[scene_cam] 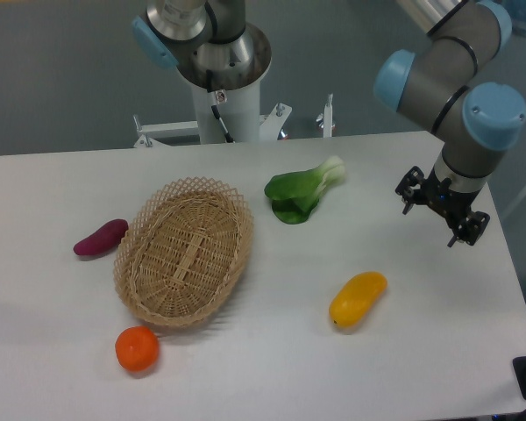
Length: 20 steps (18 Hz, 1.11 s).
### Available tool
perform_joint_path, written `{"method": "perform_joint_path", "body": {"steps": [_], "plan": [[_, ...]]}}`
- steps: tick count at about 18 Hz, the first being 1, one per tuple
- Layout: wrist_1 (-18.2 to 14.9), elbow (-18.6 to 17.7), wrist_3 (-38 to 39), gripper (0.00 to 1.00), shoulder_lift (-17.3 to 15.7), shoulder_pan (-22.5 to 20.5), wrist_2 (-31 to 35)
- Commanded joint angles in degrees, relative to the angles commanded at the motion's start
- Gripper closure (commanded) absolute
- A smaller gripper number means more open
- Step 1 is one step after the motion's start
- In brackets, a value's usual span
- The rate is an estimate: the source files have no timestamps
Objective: Pick up the mango from the table
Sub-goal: 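Move the open gripper toward the yellow mango, then lower the gripper over the yellow mango, fingers straddling it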
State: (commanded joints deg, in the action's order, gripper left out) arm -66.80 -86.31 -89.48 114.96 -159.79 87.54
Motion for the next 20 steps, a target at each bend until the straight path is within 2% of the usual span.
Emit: {"method": "perform_joint_path", "body": {"steps": [6,9,14,20], "plan": [[0.0,0.26,4.66,0.0,0.09,2.11,-0.26],[0.0,0.09,4.84,0.0,-0.09,2.11,-2.46],[-0.09,0.0,5.28,0.0,-0.35,2.29,-2.63],[0.0,-0.7,8.88,0.0,0.26,2.9,-8.08]]}}
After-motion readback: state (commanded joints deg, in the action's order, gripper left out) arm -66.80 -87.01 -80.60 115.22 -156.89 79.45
